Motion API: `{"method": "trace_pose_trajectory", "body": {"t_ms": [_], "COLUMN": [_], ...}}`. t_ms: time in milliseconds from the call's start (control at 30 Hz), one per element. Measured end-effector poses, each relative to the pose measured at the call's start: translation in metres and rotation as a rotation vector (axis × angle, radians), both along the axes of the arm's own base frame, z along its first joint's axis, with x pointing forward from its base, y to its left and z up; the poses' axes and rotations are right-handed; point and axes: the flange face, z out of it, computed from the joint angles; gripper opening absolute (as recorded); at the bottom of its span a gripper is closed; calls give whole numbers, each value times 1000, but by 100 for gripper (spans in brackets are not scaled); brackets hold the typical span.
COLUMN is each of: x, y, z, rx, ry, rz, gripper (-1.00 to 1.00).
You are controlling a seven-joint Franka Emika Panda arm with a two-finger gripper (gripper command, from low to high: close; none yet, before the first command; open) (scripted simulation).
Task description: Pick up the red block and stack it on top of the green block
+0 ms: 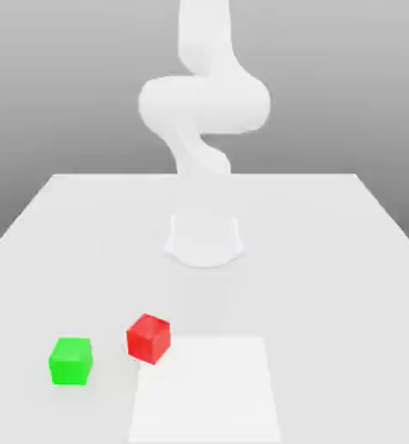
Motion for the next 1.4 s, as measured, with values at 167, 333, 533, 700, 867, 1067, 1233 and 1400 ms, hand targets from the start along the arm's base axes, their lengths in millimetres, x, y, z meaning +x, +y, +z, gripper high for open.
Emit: {"method": "trace_pose_trajectory", "body": {"t_ms": [167, 333, 533, 700, 867, 1067, 1233, 1400], "x": [41, 42, -11, -38, -41, -41, -39, -33], "y": [-26, -52, -76, -81, -80, -80, -80, -101], "z": [-124, -249, -402, -483, -515, -515, -478, -447], "rx": [38, 81, 148, 174, 174, 174, 174, 217], "ry": [185, 368, 615, 703, 706, 706, 706, 697], "rz": [-102, -208, -355, -409, -409, -409, -410, -527], "gripper": [0, 0, 0, 0, -100, -100, -100, -100]}}
